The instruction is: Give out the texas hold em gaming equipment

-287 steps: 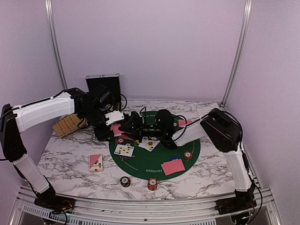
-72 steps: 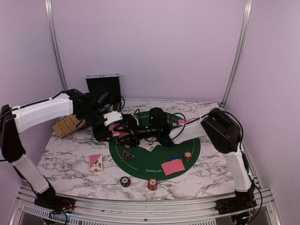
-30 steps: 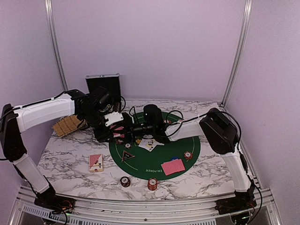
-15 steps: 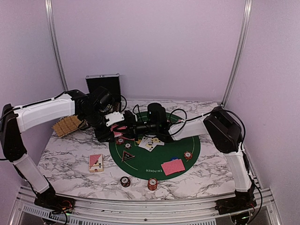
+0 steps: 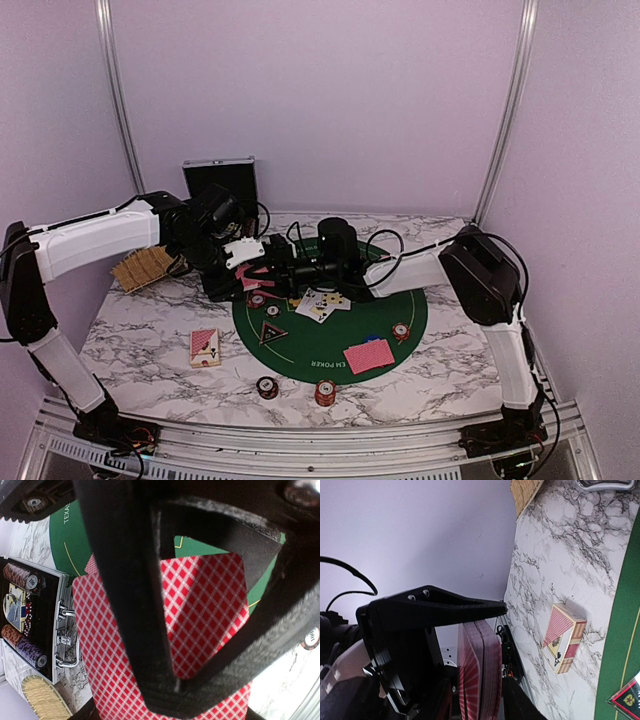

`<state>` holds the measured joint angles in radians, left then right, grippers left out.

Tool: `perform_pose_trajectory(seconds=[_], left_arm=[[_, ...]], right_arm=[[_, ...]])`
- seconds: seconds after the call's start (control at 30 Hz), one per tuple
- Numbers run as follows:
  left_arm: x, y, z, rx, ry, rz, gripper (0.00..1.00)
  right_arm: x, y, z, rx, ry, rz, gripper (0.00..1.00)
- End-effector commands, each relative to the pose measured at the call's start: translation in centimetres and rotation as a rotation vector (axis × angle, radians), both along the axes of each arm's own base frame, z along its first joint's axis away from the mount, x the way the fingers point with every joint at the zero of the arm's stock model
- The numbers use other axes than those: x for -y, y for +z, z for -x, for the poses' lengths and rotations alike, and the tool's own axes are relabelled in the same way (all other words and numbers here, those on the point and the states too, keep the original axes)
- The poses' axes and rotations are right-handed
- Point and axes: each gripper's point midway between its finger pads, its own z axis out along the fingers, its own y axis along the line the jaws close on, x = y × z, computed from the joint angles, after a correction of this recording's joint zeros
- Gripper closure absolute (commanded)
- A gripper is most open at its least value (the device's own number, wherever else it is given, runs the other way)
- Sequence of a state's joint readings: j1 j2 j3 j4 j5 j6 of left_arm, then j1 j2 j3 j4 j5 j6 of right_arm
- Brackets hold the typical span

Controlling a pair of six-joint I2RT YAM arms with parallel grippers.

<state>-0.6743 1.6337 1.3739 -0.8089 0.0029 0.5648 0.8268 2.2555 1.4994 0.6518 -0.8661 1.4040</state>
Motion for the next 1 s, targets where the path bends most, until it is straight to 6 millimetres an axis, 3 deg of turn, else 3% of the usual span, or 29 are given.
perform_pose_trajectory(seconds=[0.0, 0.2, 0.4, 0.97], left_arm=[[-0.7, 0.5, -0.1, 0.016, 0.019, -0.008, 1.0], [-0.7, 0.5, -0.1, 0.016, 0.019, -0.007, 1.0], [-0.6, 0.7, -0.2, 0.018, 0.017, 0.0, 1.0], [-0.5, 0.9, -0.2, 0.02, 0.017, 0.004, 1.0]], right_arm=[[0.8, 0.9, -0.3, 0.033, -0.002, 0.004, 0.59], [0.2, 0.7, -0.4, 0.017, -0.003, -0.002, 0.44], [-0.3, -0.4, -0.9, -0.031, -0.013, -0.007, 0.43], [2.2, -0.4, -2.0, 0.002, -0.053, 0.045, 0.6]])
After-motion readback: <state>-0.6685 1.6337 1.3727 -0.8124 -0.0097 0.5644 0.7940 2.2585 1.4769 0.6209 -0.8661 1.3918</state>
